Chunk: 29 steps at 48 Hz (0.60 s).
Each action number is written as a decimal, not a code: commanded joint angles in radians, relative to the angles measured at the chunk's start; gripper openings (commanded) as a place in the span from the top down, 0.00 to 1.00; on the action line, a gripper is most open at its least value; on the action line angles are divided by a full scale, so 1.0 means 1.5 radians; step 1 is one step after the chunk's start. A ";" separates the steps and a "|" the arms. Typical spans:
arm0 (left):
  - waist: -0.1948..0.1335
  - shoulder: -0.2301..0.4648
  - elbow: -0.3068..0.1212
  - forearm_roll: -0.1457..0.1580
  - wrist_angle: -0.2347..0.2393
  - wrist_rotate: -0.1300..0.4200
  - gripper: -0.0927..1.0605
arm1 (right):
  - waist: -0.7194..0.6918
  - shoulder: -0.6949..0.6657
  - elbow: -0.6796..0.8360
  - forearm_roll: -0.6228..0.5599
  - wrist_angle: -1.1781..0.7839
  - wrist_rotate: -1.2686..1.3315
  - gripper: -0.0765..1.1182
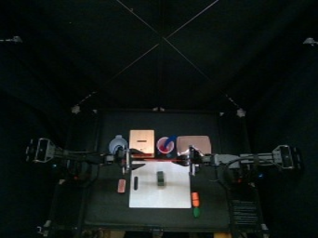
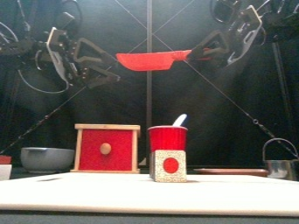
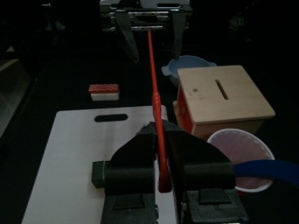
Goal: Cut the sushi into 4 pieces with the knife
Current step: Grasp knife edge with left hand
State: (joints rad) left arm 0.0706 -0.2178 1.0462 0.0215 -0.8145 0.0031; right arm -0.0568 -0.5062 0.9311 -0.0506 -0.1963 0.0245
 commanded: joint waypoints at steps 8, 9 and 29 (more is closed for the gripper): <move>-0.002 0.004 -0.022 0.006 -0.033 0.001 0.12 | 0.001 -0.004 -0.003 0.000 -0.007 -0.001 0.92; -0.001 0.003 -0.022 0.006 -0.033 0.001 0.12 | 0.001 -0.003 -0.003 0.000 -0.007 -0.001 0.92; 0.000 0.001 -0.027 0.004 -0.033 0.002 0.12 | -0.001 0.002 -0.005 0.000 -0.007 -0.001 0.92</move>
State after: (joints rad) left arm 0.0690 -0.2071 1.0324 0.0276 -0.8529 0.0031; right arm -0.0568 -0.4955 0.9373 -0.0506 -0.1979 0.0230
